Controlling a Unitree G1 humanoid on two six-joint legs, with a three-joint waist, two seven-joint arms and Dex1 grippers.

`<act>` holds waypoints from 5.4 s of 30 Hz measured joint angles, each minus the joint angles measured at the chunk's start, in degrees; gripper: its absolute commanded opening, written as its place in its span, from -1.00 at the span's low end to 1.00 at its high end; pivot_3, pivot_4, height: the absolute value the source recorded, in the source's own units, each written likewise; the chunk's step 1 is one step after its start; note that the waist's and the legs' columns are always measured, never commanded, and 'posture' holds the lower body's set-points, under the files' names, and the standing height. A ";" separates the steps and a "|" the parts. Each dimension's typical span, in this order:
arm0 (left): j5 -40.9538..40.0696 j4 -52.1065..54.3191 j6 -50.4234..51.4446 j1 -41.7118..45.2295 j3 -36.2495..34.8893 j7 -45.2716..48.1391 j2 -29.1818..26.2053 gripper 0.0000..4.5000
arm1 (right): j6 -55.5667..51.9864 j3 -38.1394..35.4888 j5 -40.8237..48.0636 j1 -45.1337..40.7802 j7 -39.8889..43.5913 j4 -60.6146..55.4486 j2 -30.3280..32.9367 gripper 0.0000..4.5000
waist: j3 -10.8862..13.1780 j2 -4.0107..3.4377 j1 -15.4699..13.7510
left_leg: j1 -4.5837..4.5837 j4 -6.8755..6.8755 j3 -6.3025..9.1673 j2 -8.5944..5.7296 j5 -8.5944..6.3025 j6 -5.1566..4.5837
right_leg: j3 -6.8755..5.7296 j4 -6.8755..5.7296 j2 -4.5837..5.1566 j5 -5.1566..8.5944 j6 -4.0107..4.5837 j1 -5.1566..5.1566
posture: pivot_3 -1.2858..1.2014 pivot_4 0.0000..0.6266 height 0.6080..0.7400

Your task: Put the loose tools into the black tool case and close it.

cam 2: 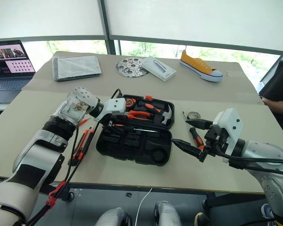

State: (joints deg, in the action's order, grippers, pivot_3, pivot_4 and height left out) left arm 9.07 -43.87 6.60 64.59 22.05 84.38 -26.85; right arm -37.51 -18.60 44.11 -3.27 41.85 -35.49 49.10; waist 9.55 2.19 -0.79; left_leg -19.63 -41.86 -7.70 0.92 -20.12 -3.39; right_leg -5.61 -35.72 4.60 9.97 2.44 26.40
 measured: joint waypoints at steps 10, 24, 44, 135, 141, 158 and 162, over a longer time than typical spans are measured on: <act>-0.39 -0.29 -1.54 0.04 -0.88 -1.39 1.68 -0.83 | 0.00 0.04 -0.06 0.01 0.09 0.00 0.00 1.00 | 0.00 0.00 0.04 | 0.00 0.00 0.00 0.00 0.00 0.00 | 0.01 0.01 -0.01 0.01 -0.02 0.00 | 0.03 -0.52 0.89; 4.31 -5.14 -10.32 0.11 0.71 -7.05 2.46 -0.99 | 0.00 1.20 -2.34 0.01 1.31 0.35 0.20 1.00 | 0.00 0.00 0.05 | 0.06 0.00 -0.01 -0.02 -0.02 -0.03 | 0.02 0.00 0.02 -0.01 -0.01 -0.03 | 0.03 -0.52 0.89; 1.87 -10.48 -10.77 3.65 -2.14 -4.92 4.32 -0.99 | 0.02 2.35 -3.44 -0.31 1.67 1.18 0.18 1.00 | -0.03 -0.05 -0.08 | -0.07 -0.04 -0.02 -0.10 -0.11 -0.24 | -0.05 0.08 0.17 -0.10 -0.20 -0.03 | 0.03 -0.52 0.89; -33.91 50.23 24.54 -33.81 -20.68 -3.15 -26.86 1.00 | 24.63 34.06 -38.70 -29.30 19.53 39.70 -11.79 -0.55 | -0.05 -1.14 1.60 | 0.27 0.15 -0.56 -0.17 0.12 -0.06 | -0.05 -0.27 0.58 0.33 -0.54 -0.03 | 0.03 -0.52 0.89; -33.91 50.18 24.54 -33.73 -20.67 -3.35 -26.85 1.00 | 22.61 33.76 -38.62 -29.70 19.50 39.07 -11.96 0.59 | -0.05 -1.14 1.61 | 0.27 0.15 -0.55 -0.16 0.11 -0.05 | -0.05 -0.26 0.58 0.32 -0.52 -0.03 | 0.03 -0.52 0.89; -33.67 48.12 23.55 -32.59 -19.93 -3.99 -25.97 1.00 | 14.82 34.78 -36.29 -33.09 15.90 36.78 -20.64 -0.93 | -0.05 -1.15 1.75 | 0.26 0.16 -0.55 -0.15 0.11 -0.02 | -0.19 -0.29 0.53 0.20 -0.25 -0.02 | 0.03 -0.52 0.89; -33.68 48.12 23.51 -32.63 -19.94 -4.20 -25.98 1.00 | 15.06 37.16 -38.81 -33.29 14.93 39.23 -21.75 -0.98 | -0.04 -1.16 1.78 | 0.26 0.16 -0.55 -0.16 0.12 -0.01 | -0.25 -0.29 0.53 0.20 -0.25 -0.02 | 0.03 -0.52 0.89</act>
State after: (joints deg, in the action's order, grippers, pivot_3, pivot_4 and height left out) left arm -24.61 4.25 30.11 31.96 2.11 80.18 -52.83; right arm -22.44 18.56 5.30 -36.55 56.79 3.74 27.35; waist 9.51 1.03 0.99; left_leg -19.37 -41.70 -8.25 0.77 -20.00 -3.40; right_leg -5.86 -36.02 5.13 10.18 2.19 26.39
